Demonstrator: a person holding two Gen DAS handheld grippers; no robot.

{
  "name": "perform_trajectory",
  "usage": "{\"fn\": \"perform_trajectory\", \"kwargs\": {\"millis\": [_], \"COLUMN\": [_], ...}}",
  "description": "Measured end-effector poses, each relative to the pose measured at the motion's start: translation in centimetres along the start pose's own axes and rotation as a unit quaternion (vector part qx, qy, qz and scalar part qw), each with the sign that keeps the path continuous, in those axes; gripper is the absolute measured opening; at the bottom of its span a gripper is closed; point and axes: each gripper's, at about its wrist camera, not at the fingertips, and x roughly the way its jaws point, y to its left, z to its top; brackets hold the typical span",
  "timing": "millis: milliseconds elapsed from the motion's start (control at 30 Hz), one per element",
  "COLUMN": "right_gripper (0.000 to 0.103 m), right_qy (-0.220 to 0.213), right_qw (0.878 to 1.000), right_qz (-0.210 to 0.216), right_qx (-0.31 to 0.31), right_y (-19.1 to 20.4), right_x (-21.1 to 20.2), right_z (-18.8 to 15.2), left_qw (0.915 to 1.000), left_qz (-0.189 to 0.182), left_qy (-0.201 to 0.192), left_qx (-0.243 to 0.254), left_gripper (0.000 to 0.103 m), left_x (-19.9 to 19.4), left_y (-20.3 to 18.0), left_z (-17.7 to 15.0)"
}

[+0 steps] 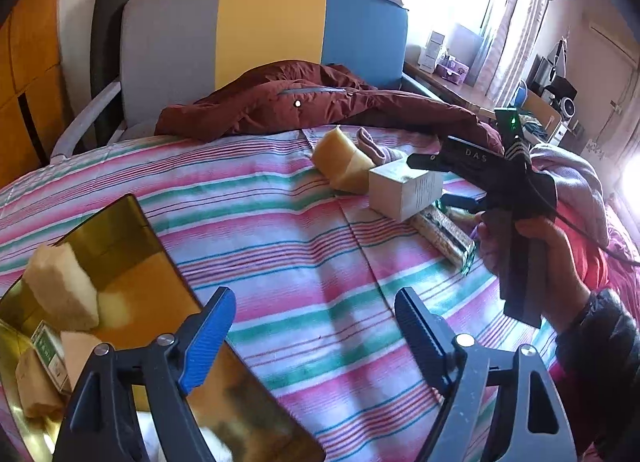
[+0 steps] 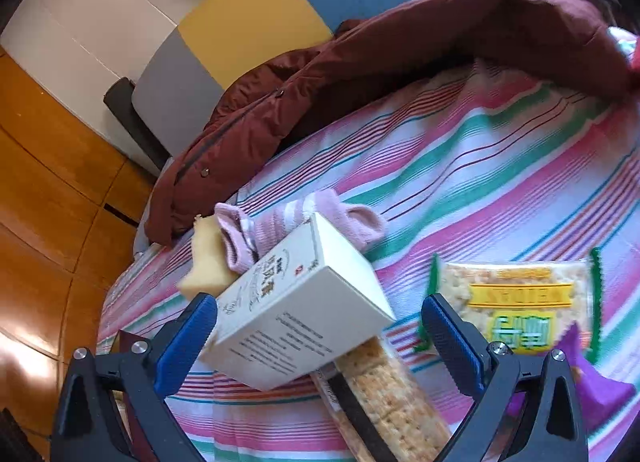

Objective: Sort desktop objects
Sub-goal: 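Grasp the white box with the right tool while the left tool grasps the yellow sponge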

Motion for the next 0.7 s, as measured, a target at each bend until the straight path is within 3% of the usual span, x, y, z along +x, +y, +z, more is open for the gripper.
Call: {"fn": "perform_trajectory", "kwargs": {"millis": [100, 167, 333, 533, 700], "right_gripper": [0.102, 0.085, 0.066, 0.062, 0.056], "right_qy": [0.005, 0.008, -0.005, -0.018, -0.027], "right_qw": [1.000, 1.000, 0.999, 0.995, 0.991], "right_qz": [0.006, 0.013, 0.031, 0.010, 0.005], "right_qx": [-0.001, -0.012, -0.033, -0.100, -0.128], "right_y": [0.1, 0.4, 1.4, 4.0, 4.8], "right_x": [0.7, 1.0, -0.2, -1.4, -2.5], "right_z": [0.1, 0.1, 0.4, 0.3, 0.5], "left_qw": [0.9999, 0.9995, 0.9978, 0.9934, 0.9840], "left_qz": [-0.014, -0.024, -0.041, -0.067, -0.090], "left_qy": [-0.001, -0.002, 0.008, 0.020, 0.040], "left_qx": [-0.009, -0.020, -0.052, -0.091, -0.148], "left_gripper": [0.083, 0.083, 0.084, 0.082, 0.075], "left_x": [0.6, 1.1, 2.6, 4.8, 7.4], "left_y": [0.1, 0.2, 0.8, 1.5, 2.8], "left_z": [1.0, 1.8, 3.2, 5.2, 7.0]}}
